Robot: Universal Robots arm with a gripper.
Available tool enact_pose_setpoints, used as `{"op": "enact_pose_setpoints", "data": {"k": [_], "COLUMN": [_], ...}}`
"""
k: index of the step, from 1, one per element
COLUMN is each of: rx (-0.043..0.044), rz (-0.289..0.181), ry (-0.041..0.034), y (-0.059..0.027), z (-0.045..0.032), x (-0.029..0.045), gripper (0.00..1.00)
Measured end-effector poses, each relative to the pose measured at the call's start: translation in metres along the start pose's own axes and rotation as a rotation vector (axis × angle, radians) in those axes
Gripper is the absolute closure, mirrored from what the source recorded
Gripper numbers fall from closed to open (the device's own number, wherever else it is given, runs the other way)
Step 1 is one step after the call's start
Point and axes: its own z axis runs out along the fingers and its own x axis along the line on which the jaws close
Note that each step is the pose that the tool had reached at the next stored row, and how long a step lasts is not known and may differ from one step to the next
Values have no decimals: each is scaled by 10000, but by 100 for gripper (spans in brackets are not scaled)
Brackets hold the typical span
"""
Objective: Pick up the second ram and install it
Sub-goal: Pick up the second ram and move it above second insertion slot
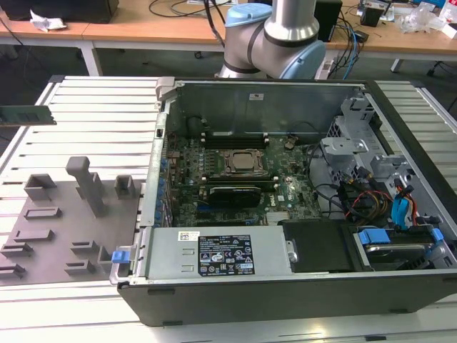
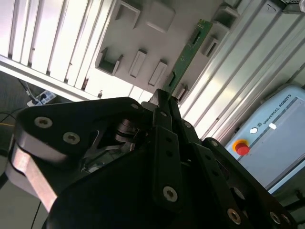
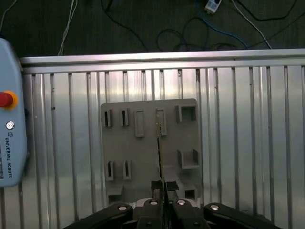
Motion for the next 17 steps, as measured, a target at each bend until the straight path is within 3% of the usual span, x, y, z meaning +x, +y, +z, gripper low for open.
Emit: {"op": "enact_pose_setpoints", "data": {"k": [10,17], "rx": [-2,-1], "rz": [0,1], "ry": [-2,-2], "y": [-20,-148], "z": [-13,-13], "x": [-13,-17], "gripper": [87,87]}}
